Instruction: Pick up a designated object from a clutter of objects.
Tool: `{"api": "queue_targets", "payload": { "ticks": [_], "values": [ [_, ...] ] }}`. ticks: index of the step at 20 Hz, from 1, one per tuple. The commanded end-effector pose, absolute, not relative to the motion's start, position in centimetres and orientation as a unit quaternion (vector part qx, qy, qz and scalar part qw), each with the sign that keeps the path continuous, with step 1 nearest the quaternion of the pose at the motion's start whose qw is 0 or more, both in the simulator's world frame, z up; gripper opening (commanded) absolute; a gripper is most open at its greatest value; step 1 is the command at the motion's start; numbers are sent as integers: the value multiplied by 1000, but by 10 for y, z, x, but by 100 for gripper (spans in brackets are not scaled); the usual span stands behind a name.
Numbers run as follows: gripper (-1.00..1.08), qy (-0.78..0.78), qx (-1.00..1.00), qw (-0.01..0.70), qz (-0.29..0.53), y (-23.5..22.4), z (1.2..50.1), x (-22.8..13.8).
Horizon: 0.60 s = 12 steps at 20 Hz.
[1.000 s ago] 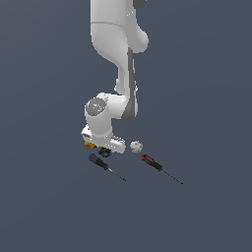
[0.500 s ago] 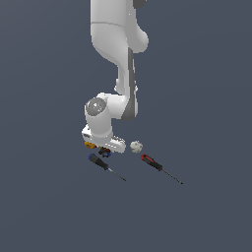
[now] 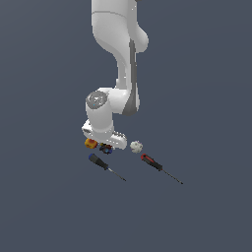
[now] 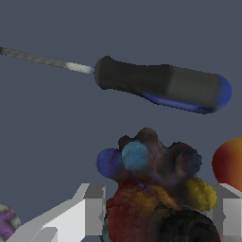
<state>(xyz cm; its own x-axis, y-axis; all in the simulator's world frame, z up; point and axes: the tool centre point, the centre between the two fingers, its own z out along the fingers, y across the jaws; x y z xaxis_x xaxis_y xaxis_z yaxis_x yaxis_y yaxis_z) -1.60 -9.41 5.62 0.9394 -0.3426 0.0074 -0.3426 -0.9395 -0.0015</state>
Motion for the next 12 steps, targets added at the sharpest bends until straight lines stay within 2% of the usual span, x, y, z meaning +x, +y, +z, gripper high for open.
{"api": "queue_targets", "payload": {
  "ticks": [1,12],
  "values": [
    [-100,174,-985,0,-5,-91,68,-19],
    [-100,174,-985,0,-4,-70,147,-45]
  ]
}}
